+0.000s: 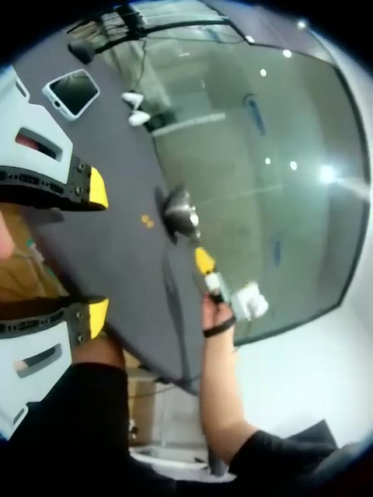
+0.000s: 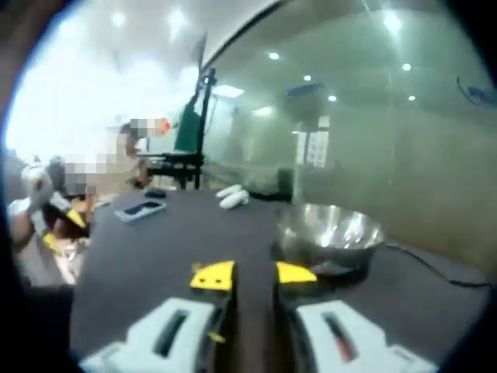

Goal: Pick up the QQ candy scattered on the table and place it into the stainless steel bowl on the table

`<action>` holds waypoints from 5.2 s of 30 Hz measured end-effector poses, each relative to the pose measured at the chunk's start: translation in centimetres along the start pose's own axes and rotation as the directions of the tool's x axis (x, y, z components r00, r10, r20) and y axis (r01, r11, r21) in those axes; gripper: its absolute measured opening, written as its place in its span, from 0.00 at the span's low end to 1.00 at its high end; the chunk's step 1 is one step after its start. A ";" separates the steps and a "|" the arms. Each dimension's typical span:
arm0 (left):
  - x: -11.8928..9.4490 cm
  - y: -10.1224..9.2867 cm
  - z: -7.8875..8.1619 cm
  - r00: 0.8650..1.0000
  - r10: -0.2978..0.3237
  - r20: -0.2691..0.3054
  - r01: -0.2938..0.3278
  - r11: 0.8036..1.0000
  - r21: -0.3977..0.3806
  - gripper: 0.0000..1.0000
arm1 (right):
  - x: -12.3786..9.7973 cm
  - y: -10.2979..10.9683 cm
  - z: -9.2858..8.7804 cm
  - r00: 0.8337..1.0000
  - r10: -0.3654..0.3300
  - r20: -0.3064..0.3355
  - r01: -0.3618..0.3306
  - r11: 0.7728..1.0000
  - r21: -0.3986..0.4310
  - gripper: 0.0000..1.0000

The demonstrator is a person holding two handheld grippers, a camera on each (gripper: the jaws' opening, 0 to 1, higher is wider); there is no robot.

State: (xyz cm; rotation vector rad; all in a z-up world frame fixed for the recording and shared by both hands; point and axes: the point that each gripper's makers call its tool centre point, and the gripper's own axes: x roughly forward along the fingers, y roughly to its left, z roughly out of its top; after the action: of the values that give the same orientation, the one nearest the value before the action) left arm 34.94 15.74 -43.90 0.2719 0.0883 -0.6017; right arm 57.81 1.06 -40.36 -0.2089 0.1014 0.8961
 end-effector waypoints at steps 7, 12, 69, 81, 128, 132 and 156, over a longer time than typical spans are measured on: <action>-0.1 -0.1 0.5 1.000 -0.007 0.005 0.007 1.000 0.007 0.46 | -1.1 2.1 -3.2 0.999 0.032 -0.042 -0.031 0.999 0.017 0.20; 0.0 -0.3 0.4 1.000 -0.010 0.001 0.010 1.000 0.007 0.46 | -0.6 2.6 -3.7 0.998 0.041 -0.051 -0.040 0.999 0.026 0.20; -1.5 1.0 0.3 0.999 0.041 -0.006 -0.041 0.999 -0.002 0.45 | 10.4 5.9 -5.0 0.976 0.164 -0.142 -0.161 0.986 0.036 0.09; -2.0 1.3 0.3 0.998 0.055 -0.004 -0.055 0.998 -0.010 0.45 | 8.3 -1.5 1.8 0.997 -0.072 0.031 0.072 0.997 0.002 0.09; -1.6 0.2 0.6 0.999 0.033 0.007 -0.032 0.998 -0.054 0.45 | 4.4 -5.6 8.1 0.968 -0.138 0.209 0.116 0.987 0.113 0.25; -1.6 0.1 0.5 0.999 0.032 0.005 -0.032 0.998 -0.050 0.45 | 3.4 -1.5 6.5 0.988 -0.014 0.151 0.001 0.997 0.082 0.27; -1.2 -0.1 0.5 1.000 0.022 0.002 -0.022 0.999 -0.043 0.45 | -0.9 6.8 -0.5 0.991 0.123 0.056 -0.123 0.992 -0.010 0.28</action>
State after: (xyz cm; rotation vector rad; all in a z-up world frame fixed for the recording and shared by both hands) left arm 33.89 16.19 -43.25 0.2296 0.0953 -0.5776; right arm 51.94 4.34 -41.66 -0.1848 0.0590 1.0244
